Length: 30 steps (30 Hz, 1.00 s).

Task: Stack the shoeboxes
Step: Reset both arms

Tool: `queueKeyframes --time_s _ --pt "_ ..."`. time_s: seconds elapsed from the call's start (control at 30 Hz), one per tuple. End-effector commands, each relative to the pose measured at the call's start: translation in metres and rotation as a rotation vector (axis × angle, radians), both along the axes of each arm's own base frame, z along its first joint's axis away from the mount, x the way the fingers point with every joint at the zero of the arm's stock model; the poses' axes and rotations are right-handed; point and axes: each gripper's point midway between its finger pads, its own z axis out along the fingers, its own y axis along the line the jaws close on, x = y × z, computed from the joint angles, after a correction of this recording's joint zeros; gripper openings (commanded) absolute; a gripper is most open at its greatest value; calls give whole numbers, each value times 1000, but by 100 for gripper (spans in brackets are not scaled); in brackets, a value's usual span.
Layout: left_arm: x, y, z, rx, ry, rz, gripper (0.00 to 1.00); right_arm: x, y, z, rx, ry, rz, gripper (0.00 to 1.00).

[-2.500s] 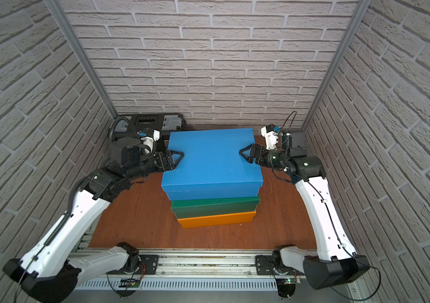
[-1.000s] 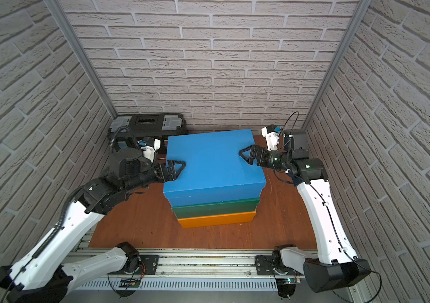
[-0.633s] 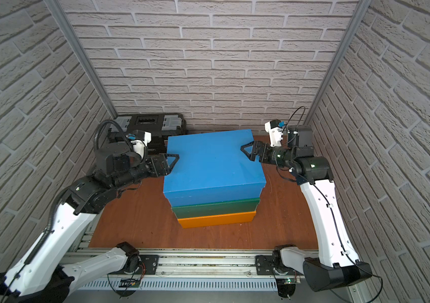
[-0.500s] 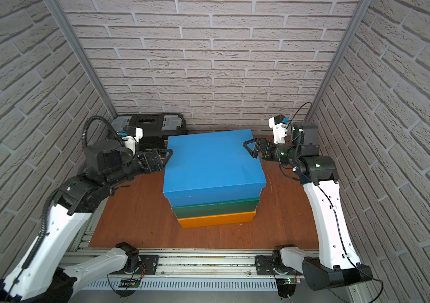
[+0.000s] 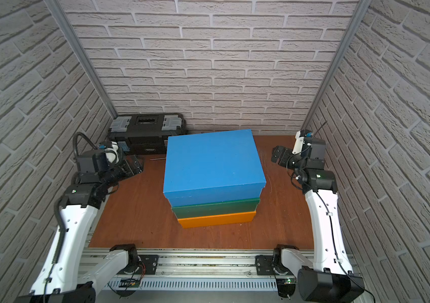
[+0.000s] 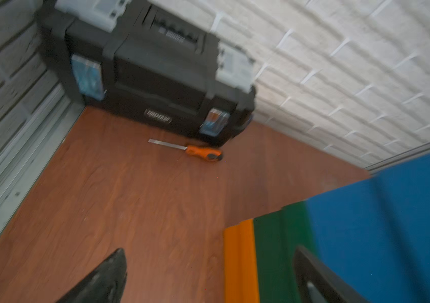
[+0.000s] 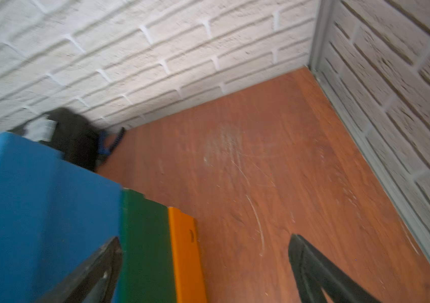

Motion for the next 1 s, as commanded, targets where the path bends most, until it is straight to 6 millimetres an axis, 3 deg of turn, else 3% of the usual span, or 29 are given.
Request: queueKeyframes --time_s 0.0,0.13,0.27,0.4,0.5,0.67,0.73,0.83,0.97 --pt "13 32 -31 172 -73 97 98 5 -33 -40 -144 -16 -128 100" --pt "25 37 -83 272 -127 67 98 10 -32 -116 -132 -3 -130 100" --pt "38 48 -122 391 -216 81 98 15 -33 -153 -228 -82 -151 99" --pt "63 44 -149 417 -218 32 98 20 -15 -163 -276 -246 -79 99" --pt "84 38 -149 469 -233 -12 98 25 1 -157 -317 -322 -25 99" --pt "88 49 -171 450 -266 35 98 32 5 -167 -351 -349 -12 99" --pt "89 55 -171 450 -251 62 98 37 10 -180 -356 -336 25 99" --pt "89 55 -172 448 -246 63 98 53 22 -185 -371 -339 87 99" --pt "89 55 -172 447 -245 62 98 61 21 -192 -366 -233 98 99"
